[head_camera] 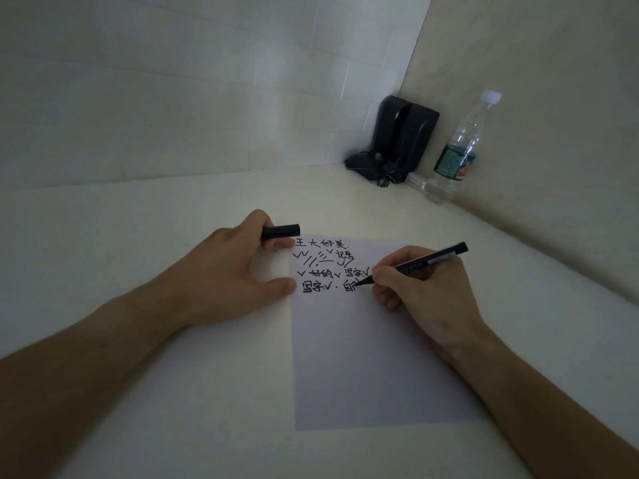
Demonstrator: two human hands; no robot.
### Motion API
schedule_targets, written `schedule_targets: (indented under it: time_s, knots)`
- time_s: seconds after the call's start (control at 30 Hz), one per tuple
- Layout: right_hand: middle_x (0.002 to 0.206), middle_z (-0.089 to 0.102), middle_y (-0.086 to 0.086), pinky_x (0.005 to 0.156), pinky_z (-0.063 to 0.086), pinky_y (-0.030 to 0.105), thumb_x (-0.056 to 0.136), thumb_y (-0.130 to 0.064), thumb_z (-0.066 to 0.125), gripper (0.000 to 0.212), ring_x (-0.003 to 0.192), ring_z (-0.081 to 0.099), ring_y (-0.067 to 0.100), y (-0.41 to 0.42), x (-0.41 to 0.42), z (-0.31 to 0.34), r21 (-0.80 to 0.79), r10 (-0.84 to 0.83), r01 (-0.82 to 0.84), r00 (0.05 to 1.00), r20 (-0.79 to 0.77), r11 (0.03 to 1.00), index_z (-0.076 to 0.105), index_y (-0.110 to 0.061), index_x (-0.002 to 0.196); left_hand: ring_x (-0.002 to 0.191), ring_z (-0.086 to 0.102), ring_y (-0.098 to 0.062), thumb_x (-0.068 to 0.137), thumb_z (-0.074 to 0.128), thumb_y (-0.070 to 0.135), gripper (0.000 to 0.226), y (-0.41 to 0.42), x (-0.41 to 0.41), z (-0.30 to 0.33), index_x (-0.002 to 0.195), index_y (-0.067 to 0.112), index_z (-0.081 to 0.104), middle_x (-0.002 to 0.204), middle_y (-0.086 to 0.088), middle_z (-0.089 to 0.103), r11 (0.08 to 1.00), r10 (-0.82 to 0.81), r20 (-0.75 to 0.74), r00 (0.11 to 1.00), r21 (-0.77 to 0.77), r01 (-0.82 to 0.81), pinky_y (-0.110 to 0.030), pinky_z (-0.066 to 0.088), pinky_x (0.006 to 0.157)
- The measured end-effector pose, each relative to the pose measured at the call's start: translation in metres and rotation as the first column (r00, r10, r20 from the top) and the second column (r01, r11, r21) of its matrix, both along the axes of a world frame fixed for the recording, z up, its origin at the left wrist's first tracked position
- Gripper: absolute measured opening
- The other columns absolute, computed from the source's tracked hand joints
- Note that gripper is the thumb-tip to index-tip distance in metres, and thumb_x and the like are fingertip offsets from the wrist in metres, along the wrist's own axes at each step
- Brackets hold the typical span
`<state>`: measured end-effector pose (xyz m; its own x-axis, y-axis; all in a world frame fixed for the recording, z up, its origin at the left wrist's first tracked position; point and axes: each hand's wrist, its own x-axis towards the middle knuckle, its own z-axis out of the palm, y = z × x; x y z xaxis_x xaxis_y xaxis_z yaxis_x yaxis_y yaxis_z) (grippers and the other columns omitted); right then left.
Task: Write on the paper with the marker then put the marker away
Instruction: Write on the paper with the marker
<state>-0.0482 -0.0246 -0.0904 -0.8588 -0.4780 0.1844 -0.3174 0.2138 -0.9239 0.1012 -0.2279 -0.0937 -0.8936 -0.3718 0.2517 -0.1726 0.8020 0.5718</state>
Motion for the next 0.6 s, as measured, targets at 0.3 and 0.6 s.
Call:
schedule_targets:
  time_s: [0.3, 0.6]
  knots:
    - [0.056, 0.073, 0.009, 0.054, 0.053, 0.031, 0.073, -0.011, 0.074, 0.006, 0.051, 0.066, 0.021, 0.0003, 0.0015, 0.0019, 0.027, -0.022, 0.023, 1.0, -0.004, 0.999, 0.075, -0.01, 0.067, 0.079, 0.051, 0.022, 0.078, 0.073, 0.04, 0.043, -0.0002, 0.0, -0.0002, 0.081, 0.031, 0.031, 0.125, 0.032, 0.063, 1.0, -0.014, -0.006, 1.0, 0.005, 0.014, -0.008, 0.036, 0.064]
    - [0.057, 0.074, 0.005, 0.054, 0.051, 0.031, 0.074, -0.011, 0.074, 0.01, 0.05, 0.064, 0.016, 0.0022, 0.0017, 0.0042, 0.003, -0.071, 0.071, 0.997, -0.027, 0.997, 0.075, -0.015, 0.065, 0.077, 0.05, 0.024, 0.078, 0.073, 0.04, 0.043, -0.0006, -0.0002, 0.0002, 0.081, 0.031, 0.03, 0.126, 0.031, 0.063, 1.0, -0.009, 0.006, 1.0, 0.0, 0.009, -0.005, 0.035, 0.063]
